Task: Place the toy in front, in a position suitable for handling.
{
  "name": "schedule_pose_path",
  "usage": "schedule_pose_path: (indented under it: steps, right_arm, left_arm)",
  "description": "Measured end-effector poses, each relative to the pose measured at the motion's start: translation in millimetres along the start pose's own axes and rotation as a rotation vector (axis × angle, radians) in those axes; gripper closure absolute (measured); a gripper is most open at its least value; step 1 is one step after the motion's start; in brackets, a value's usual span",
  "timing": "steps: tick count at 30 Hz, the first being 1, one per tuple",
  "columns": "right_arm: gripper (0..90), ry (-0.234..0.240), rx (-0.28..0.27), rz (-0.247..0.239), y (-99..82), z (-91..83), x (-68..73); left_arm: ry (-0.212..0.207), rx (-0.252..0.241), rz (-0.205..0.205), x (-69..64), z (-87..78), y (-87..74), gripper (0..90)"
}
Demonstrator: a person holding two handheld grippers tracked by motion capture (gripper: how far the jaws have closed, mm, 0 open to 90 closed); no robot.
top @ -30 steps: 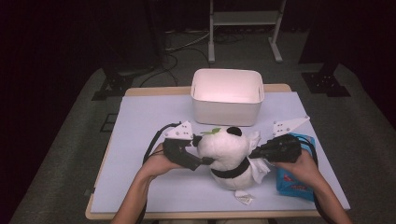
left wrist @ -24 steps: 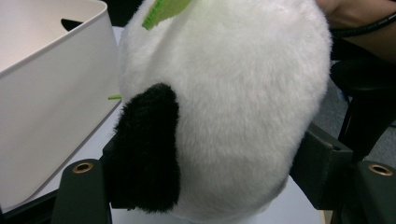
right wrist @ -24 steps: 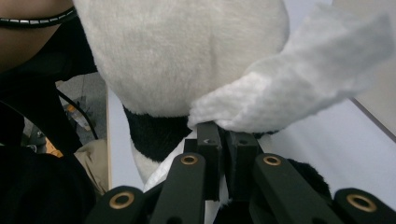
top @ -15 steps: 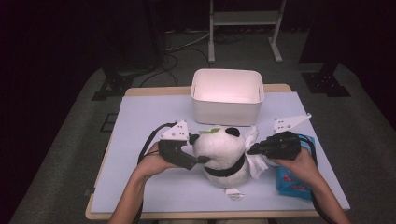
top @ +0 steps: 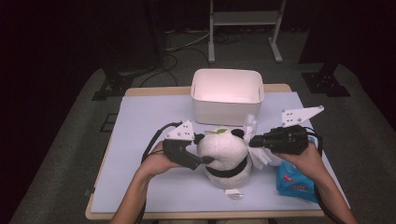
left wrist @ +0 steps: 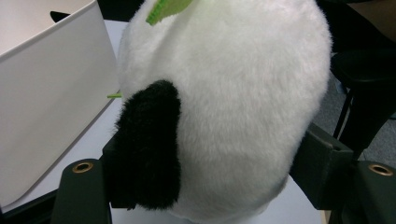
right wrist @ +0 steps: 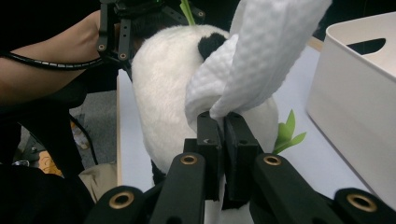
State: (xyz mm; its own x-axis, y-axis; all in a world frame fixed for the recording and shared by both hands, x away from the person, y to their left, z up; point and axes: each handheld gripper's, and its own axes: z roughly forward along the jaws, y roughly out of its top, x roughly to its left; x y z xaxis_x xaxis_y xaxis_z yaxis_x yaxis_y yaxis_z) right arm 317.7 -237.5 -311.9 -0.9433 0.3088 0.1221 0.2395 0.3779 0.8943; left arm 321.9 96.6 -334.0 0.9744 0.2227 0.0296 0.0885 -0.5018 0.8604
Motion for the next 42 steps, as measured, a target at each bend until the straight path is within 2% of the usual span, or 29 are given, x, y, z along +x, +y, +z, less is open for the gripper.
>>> schedule_pose_path:
  steps: [8, 12, 16, 19, 25, 27, 36, 39, 42]
  right_arm:
    - [85.1, 0.009, 0.011, 0.057, -24.6, 5.2, -9.0]
    - [85.0, -0.003, 0.056, 0.082, -39.2, 10.7, -12.9]
    - [85.0, -0.005, 0.061, 0.073, -40.0, 11.0, -12.5]
    - [85.0, -0.013, 0.059, 0.055, -34.2, 8.0, -9.7]
    - [84.9, -0.010, 0.014, 0.026, -18.1, 0.7, -3.6]
    - [84.9, -0.011, 0.014, 0.025, -17.7, 0.8, -3.8]
    - [84.9, 0.018, 0.007, 0.080, -38.2, 10.0, -9.5]
    - [84.9, 0.013, 0.039, 0.079, -42.5, 12.0, -9.8]
    - [84.9, 0.006, 0.037, 0.076, -40.1, 8.6, -9.7]
  left_arm:
    - [0.002, -0.006, -0.016, 2.1, 0.3, -1.7, 28.1]
    - [0.000, -0.009, -0.020, 2.5, 0.9, -1.5, 27.9]
    - [0.001, -0.005, -0.017, 3.0, 0.7, -0.2, 27.8]
    - [0.007, -0.008, -0.020, 3.4, -0.9, 1.1, 27.9]
    - [0.011, -0.002, -0.027, 4.1, -2.6, 3.7, 28.0]
    - [0.016, 0.003, -0.021, 4.3, -3.3, 4.9, 27.9]
    - [0.023, 0.012, -0.027, 4.3, 0.9, 5.2, 28.0]
    - [0.024, 0.008, -0.034, 4.8, 1.4, 6.2, 28.0]
    - [0.023, 0.006, -0.032, 4.2, 1.4, 8.3, 28.1]
